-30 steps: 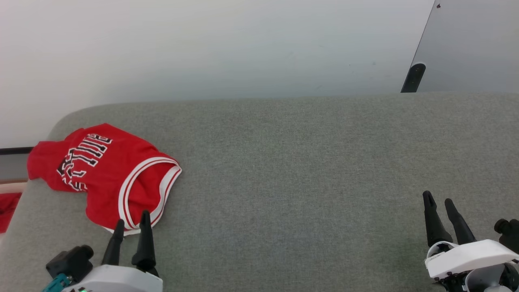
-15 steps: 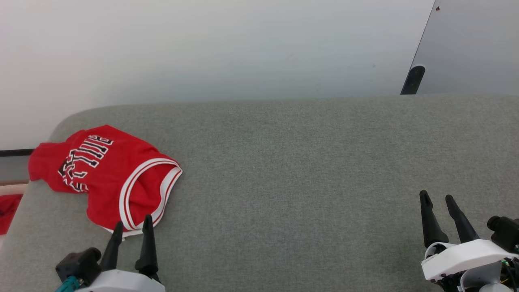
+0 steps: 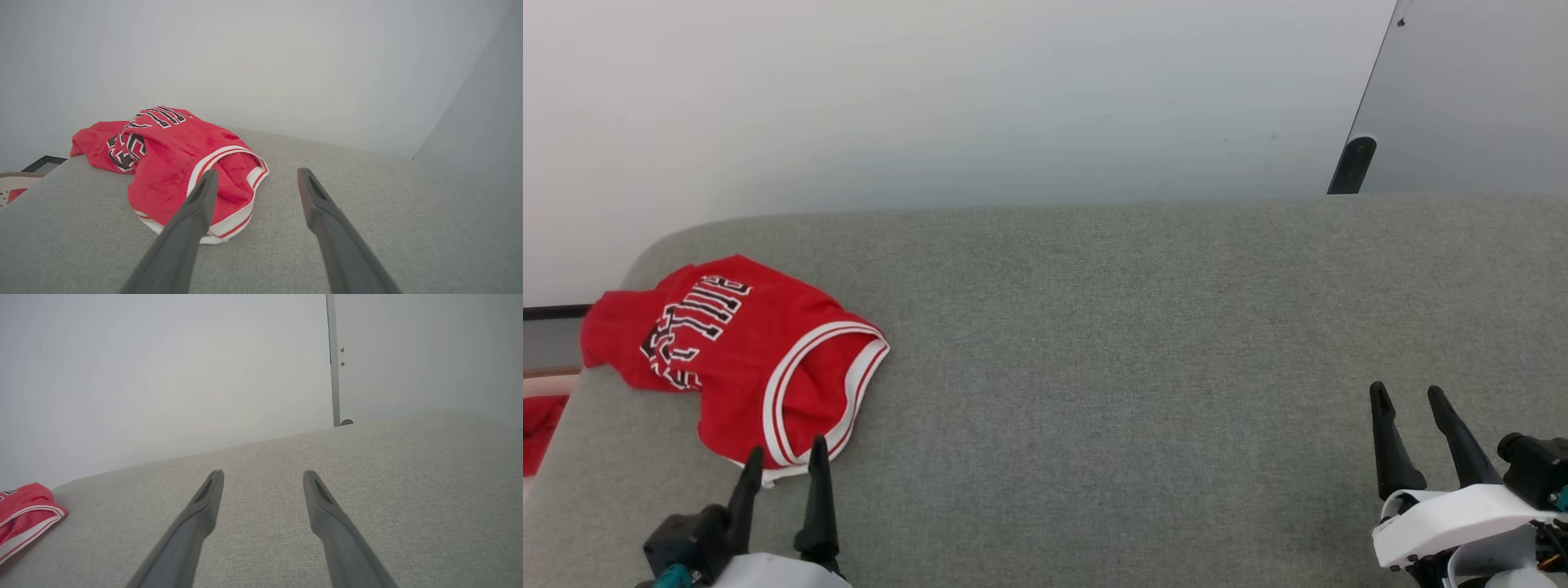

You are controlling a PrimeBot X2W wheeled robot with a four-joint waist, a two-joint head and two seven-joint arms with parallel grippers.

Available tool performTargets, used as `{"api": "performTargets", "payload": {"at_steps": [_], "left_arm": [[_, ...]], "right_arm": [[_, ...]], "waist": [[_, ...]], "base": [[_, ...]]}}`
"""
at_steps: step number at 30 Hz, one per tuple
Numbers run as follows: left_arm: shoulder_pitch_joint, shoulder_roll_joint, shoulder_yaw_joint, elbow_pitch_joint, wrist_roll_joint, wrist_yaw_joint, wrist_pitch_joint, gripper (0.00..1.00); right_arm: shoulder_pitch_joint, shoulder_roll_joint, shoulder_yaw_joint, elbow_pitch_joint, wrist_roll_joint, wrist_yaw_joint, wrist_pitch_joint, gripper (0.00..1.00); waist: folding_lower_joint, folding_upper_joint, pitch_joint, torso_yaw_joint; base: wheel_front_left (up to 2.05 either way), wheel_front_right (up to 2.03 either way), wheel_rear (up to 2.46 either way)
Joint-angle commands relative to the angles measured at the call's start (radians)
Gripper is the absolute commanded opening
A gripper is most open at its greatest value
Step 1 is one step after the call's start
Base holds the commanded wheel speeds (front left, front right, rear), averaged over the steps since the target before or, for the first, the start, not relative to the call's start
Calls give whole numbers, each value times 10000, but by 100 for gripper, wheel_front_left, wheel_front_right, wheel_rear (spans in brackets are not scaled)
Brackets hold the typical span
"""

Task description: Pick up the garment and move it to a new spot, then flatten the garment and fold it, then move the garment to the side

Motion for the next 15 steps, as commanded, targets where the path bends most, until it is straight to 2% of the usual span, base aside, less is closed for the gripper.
{"api": "performTargets", "payload": {"at_steps": [1, 15], "left_arm": [[14, 41, 10, -80, 208, -63, -70, 100], [82, -16, 121, 19, 1251, -130, -359, 100]], "right_arm": [[-175, -41, -28, -87, -265, -10, -103, 100], [-152, -18, -180, -52, -1478, -12, -486, 100]], "waist": [[0, -1, 12, -13], [0, -1, 30, -40]], "base": [[0, 0, 0], [0, 0, 0]]}}
